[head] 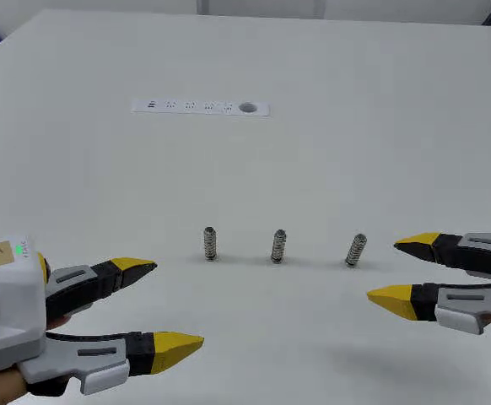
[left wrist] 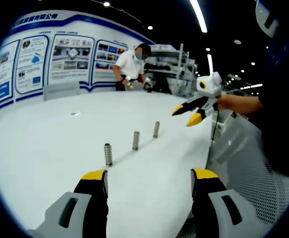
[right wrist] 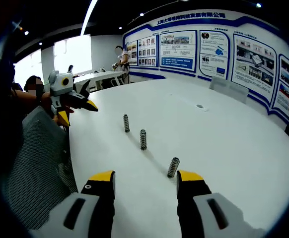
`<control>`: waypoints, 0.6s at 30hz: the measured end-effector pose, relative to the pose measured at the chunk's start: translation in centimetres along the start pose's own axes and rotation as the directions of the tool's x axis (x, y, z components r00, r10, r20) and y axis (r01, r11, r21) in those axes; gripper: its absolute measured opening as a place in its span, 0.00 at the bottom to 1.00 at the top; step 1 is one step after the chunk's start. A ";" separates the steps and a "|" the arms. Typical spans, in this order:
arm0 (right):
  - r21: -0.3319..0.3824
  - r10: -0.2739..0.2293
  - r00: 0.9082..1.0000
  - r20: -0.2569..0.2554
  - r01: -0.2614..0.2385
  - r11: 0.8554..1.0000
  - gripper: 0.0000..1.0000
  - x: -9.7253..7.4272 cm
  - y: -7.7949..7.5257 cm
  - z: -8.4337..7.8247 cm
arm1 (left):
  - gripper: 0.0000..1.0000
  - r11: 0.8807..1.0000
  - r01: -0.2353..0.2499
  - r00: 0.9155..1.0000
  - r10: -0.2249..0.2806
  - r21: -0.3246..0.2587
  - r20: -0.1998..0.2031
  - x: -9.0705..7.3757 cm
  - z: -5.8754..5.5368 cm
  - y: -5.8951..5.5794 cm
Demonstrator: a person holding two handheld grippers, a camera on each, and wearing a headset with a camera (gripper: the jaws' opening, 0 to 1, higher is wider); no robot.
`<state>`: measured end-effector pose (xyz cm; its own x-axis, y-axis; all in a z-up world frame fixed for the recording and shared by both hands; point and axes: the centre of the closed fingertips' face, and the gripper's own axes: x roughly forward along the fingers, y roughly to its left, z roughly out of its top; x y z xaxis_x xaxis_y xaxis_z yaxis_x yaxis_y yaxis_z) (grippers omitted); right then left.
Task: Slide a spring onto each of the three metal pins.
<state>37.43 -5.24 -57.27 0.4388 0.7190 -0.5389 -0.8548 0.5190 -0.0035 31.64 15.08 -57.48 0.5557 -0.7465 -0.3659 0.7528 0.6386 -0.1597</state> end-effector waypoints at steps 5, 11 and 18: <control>0.005 -0.010 0.999 0.036 0.010 1.000 0.54 -0.4 -0.1 -0.1 | 0.70 1.000 0.009 0.999 -0.008 0.023 -0.034 0.2 -0.8 -0.4; -0.014 0.007 0.999 0.041 -0.007 1.000 0.59 -0.5 0.5 -0.9 | 0.70 1.000 0.008 1.000 -0.007 0.010 -0.028 0.1 -0.9 -0.4; -0.005 -0.001 0.999 0.044 0.001 1.000 0.62 -0.6 0.1 -1.4 | 0.70 1.000 0.005 1.000 -0.005 0.007 -0.028 -0.1 -0.8 -0.3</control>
<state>36.73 -6.25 -58.15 0.4514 0.7381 -0.5013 -0.8555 0.5178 -0.0080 31.05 15.09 -58.14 0.5419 -0.7440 -0.3909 0.7580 0.6336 -0.1550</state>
